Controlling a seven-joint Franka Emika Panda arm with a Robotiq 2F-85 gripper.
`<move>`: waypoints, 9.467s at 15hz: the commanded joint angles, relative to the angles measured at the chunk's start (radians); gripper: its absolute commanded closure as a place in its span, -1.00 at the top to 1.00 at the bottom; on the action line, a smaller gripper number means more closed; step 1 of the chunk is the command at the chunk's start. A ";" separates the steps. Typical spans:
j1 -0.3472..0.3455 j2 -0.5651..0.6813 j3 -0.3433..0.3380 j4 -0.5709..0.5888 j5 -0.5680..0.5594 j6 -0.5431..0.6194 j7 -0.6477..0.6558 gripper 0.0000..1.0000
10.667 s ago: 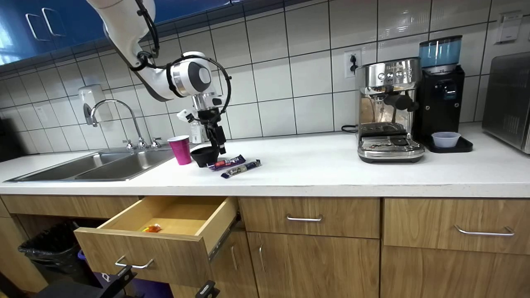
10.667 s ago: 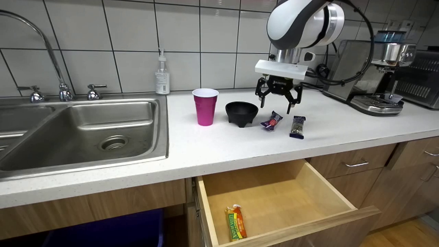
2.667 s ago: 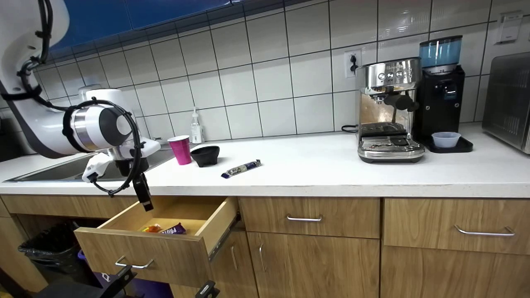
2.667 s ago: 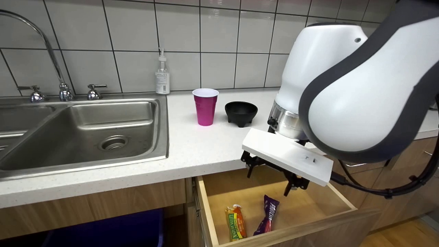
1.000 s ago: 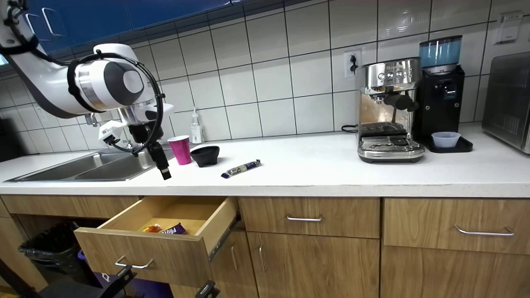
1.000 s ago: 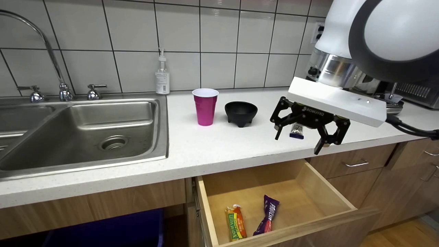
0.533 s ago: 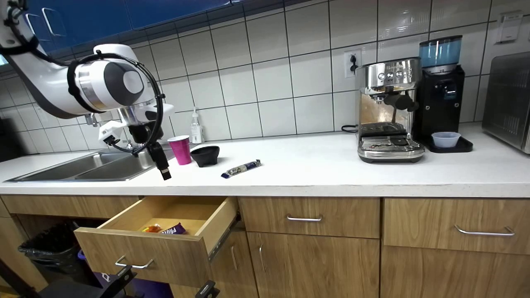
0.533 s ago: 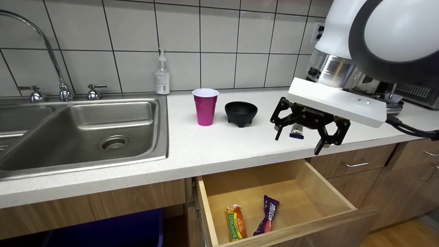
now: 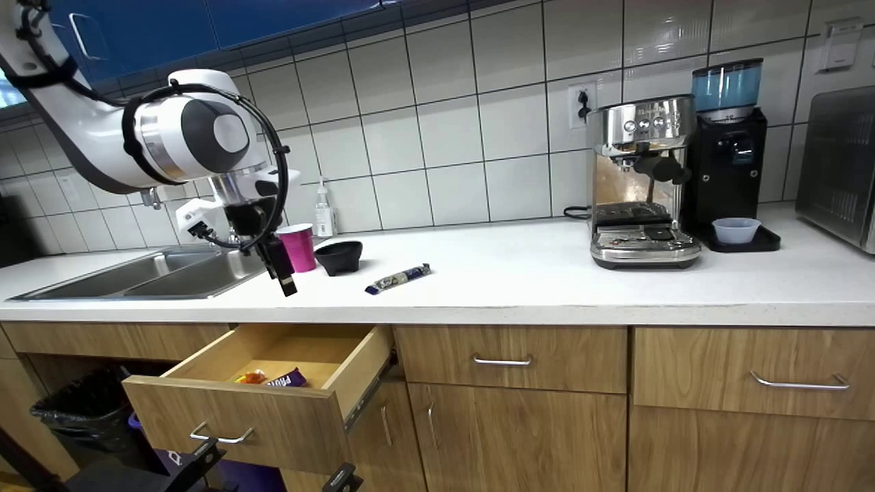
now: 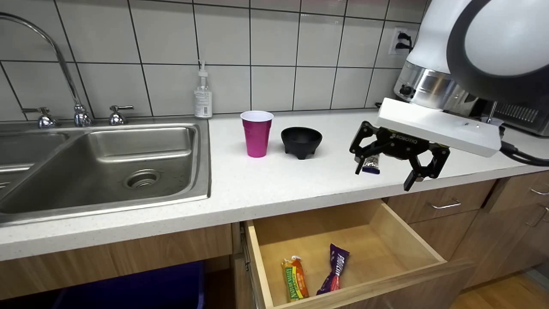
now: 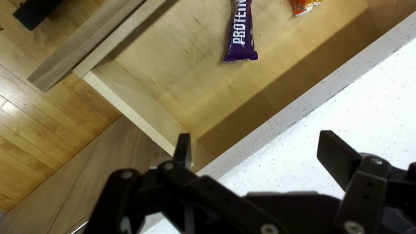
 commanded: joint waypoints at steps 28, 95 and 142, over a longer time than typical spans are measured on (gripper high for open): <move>-0.137 0.176 -0.076 0.284 0.006 -0.028 -0.179 1.00; -0.058 0.365 -0.147 0.493 0.046 -0.150 -0.171 -0.85; 0.290 0.188 -0.188 0.058 -0.339 0.093 0.937 -0.85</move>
